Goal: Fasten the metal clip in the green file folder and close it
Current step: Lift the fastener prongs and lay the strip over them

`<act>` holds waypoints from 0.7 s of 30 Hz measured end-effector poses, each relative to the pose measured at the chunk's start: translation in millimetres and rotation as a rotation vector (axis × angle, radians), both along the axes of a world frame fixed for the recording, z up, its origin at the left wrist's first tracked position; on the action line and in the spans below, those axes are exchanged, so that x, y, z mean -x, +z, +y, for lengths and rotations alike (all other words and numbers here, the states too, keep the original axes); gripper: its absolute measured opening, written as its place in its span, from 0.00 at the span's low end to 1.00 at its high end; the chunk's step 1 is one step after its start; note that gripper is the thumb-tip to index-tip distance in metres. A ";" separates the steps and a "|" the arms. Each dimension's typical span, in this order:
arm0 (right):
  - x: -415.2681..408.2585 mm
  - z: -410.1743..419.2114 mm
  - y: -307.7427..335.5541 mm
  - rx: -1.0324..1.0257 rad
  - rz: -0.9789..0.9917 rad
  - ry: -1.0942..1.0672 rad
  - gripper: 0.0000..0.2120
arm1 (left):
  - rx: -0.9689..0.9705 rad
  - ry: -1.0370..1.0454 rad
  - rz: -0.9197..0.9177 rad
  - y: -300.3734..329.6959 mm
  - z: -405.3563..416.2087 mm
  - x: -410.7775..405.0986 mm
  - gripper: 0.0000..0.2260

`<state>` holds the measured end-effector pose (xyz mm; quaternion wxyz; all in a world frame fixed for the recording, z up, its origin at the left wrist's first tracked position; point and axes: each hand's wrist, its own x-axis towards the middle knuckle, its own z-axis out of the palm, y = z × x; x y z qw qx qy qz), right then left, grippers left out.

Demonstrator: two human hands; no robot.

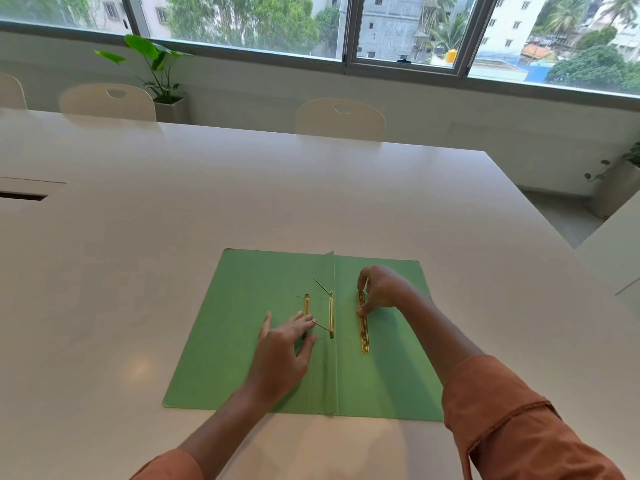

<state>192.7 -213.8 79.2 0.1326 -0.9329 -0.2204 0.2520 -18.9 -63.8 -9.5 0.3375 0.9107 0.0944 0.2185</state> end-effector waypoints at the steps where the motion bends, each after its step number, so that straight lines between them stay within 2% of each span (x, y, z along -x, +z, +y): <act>1: -0.4 1.3 1.2 0.012 0.005 0.004 0.29 | 0.001 0.001 -0.002 0.0 -0.6 -0.5 0.13; 8: -3.3 7.5 15.7 0.106 0.059 0.037 0.31 | 0.073 -0.004 -0.028 3.7 -5.5 -2.3 0.11; 12: -5.3 5.2 18.3 0.088 0.085 0.019 0.30 | 0.161 -0.015 -0.095 7.0 -6.3 -3.4 0.10; 15: -5.3 3.0 17.5 -0.018 0.144 -0.009 0.29 | 0.215 -0.017 -0.129 7.8 -7.0 -4.6 0.13; 21: 2.9 -5.3 9.6 -0.352 0.288 -0.110 0.27 | 0.265 -0.028 -0.170 8.8 -7.7 -9.2 0.07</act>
